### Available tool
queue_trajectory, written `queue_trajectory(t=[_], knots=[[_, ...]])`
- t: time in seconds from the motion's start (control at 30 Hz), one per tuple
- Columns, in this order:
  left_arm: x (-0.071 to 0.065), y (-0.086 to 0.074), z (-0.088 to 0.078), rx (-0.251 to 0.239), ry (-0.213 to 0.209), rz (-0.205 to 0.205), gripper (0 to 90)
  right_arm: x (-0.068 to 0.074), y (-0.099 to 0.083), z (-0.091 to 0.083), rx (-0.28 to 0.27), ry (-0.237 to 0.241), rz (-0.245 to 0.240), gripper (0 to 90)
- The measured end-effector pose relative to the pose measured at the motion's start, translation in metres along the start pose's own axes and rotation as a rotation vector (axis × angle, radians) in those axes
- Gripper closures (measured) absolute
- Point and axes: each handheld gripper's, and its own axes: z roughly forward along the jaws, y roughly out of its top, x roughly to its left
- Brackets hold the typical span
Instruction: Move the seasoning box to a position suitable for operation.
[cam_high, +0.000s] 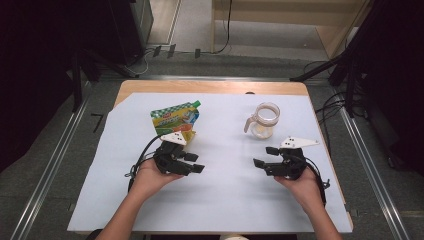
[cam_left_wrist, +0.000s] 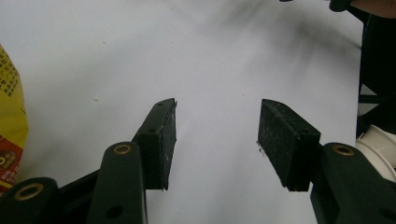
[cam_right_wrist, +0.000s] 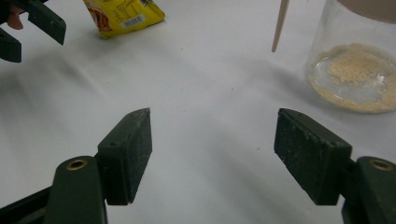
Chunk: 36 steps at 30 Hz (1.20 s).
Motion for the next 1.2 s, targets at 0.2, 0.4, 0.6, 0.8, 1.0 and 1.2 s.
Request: queue_trajectory(t=[0.2,0.4,0.6,0.8,1.0,1.2], knots=[[0.0007,-0.0009,0.0005,0.006,0.003,0.003,46.9,-0.0009,-0.0006,-0.0003,0.003,-0.002,-0.001,31.0],[0.0019,-0.0014,0.0015,0.011,0.0,-0.011,46.0,-0.0015,0.0008,-0.0028,-0.023,0.013,0.037,34.2],[0.0015,-0.0014,0.0032,0.021,0.004,-0.005,46.0,-0.0032,0.0013,-0.0058,-0.023,0.01,0.056,37.4],[0.002,-0.0015,0.004,0.033,0.01,-0.005,46.3,-0.0017,0.0014,-0.0044,0.014,0.003,0.04,40.8],[0.0024,-0.0014,0.0074,0.038,0.004,-0.006,46.6,-0.0029,-0.0003,-0.0067,0.006,0.002,0.04,42.2],[0.002,-0.0018,0.0074,0.039,0.009,0.001,46.0,-0.0055,-0.0007,-0.0092,0.005,0.021,0.063,46.6]])
